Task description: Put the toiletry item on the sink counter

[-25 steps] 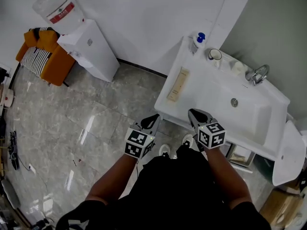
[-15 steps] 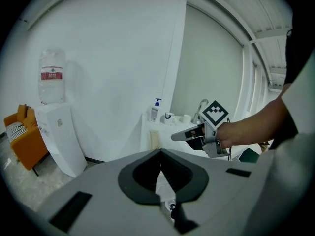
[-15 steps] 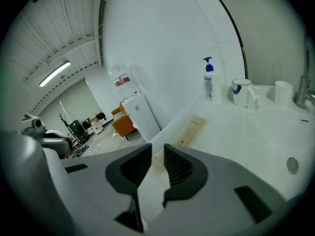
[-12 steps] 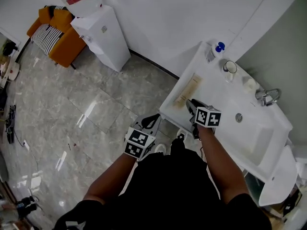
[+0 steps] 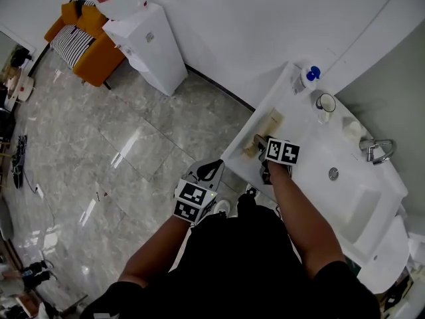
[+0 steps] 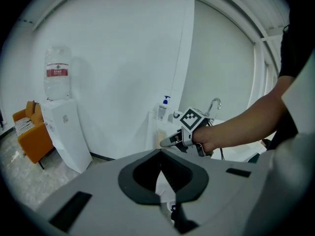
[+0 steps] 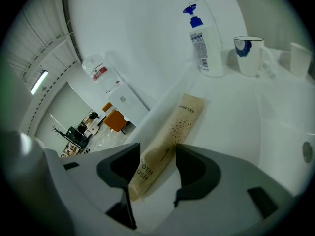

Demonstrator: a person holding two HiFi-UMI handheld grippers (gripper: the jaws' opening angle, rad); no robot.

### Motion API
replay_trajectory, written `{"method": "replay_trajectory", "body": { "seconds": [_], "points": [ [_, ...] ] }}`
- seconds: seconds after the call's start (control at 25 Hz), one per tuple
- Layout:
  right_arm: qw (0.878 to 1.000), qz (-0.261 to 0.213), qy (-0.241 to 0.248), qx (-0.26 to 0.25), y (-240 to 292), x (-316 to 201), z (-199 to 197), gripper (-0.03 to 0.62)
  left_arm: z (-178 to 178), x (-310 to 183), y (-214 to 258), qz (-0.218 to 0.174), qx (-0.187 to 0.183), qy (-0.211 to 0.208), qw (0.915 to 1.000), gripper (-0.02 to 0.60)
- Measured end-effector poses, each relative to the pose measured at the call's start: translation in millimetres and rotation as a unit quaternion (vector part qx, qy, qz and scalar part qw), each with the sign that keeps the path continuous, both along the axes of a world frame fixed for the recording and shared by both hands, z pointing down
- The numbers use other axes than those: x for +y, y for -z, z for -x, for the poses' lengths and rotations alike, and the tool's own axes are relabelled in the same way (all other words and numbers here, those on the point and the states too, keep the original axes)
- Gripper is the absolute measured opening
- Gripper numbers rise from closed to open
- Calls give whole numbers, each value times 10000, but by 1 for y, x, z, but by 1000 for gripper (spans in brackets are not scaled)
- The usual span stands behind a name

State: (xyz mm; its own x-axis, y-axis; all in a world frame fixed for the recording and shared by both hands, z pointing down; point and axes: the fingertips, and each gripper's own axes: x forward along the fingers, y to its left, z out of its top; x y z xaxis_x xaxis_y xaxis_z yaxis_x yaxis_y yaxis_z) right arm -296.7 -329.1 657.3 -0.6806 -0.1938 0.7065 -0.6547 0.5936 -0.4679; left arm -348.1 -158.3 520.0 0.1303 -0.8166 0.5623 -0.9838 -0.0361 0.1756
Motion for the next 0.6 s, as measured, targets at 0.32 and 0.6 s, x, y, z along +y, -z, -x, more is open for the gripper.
{"method": "replay_trajectory", "body": {
  "seconds": [0.32, 0.6],
  "points": [
    [9983, -344, 126, 443, -8, -13, 0, 130, -2, 7, -9, 144, 98, 138, 9998, 0],
    [9993, 290, -244, -56, -6, -18, -8, 34, -13, 7, -7, 119, 183, 12, 9998, 0]
  ]
}}
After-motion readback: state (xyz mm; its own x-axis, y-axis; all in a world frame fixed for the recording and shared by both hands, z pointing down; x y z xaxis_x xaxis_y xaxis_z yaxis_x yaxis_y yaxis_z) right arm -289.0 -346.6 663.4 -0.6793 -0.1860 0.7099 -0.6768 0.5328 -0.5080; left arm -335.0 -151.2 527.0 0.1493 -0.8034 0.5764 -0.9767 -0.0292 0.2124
